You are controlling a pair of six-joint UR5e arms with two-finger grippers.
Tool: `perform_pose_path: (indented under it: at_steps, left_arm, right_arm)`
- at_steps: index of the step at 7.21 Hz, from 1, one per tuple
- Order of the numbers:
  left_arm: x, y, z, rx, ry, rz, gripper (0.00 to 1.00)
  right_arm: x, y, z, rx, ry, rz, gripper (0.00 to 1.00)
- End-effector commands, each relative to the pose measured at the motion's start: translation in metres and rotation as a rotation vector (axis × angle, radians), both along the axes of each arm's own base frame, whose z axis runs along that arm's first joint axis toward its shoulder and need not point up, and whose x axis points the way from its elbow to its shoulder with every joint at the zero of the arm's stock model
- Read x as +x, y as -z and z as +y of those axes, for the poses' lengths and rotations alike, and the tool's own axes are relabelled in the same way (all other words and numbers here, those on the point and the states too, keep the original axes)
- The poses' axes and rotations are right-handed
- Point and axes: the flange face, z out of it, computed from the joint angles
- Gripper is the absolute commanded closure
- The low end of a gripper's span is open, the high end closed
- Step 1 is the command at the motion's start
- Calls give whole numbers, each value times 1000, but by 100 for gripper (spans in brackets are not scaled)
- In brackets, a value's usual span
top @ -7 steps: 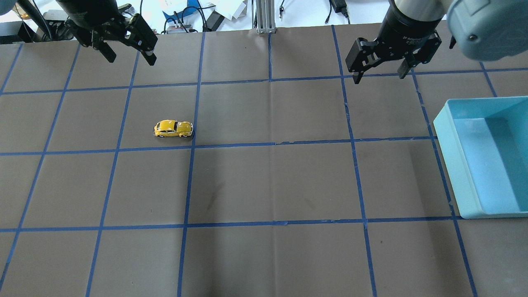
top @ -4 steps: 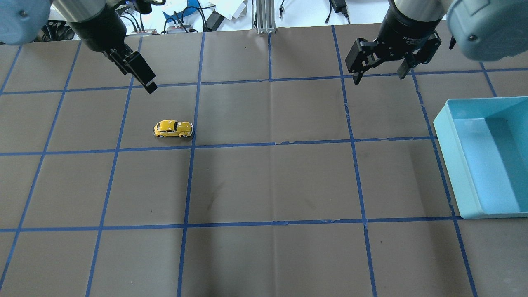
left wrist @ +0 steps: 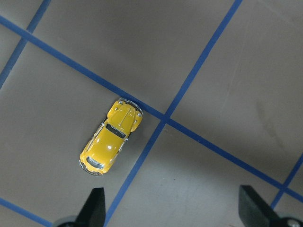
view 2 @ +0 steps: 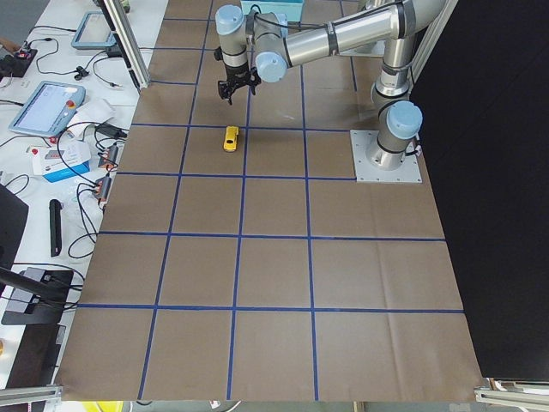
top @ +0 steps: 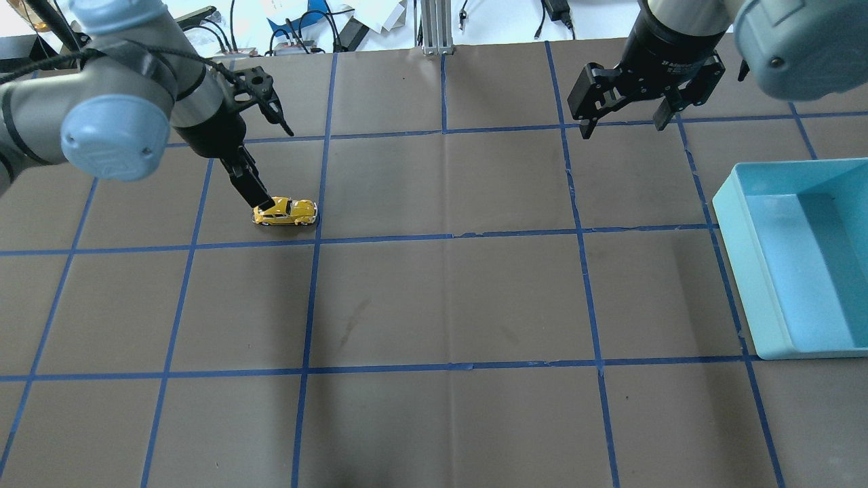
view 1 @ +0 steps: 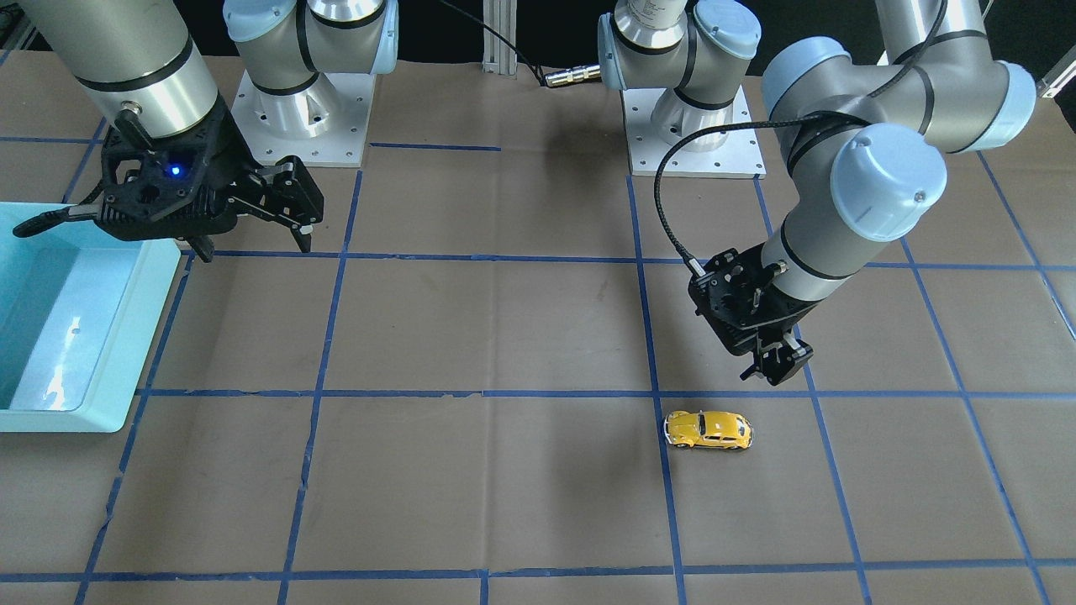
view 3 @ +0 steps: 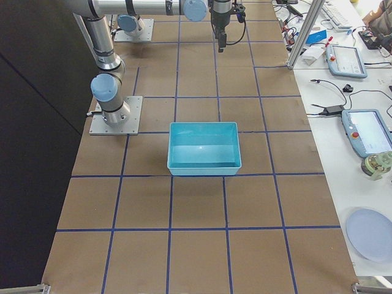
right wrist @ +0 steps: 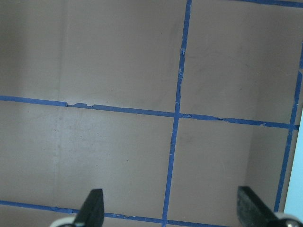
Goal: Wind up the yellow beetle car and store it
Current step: 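Close the left gripper on the yellow beetle car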
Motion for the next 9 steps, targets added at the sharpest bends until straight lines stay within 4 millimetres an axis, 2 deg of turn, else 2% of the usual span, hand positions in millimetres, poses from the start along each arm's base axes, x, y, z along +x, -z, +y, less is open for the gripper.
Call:
perform_pose_path:
  at_steps: [1,3,4,5,9]
  left_arm:
    - [15,64,-2,-86,317,-18,0]
    - [21,94,-20,-87,442,-23,2]
    - [25,100,-35,-116,445,-60,5]
    - [28,105,-41,-110,429,-74,5]
    - [25,136,-44,-62,414,-55,5]
  right_arm:
    - [0,0,0,0,0,0,0]
    - [0,0,0,0,0,0,0]
    - [0,0,0,-1,0,0,0]
    - [0,0,0,-1,0,0,0]
    - [1,-1,1,-3,-2,0,0]
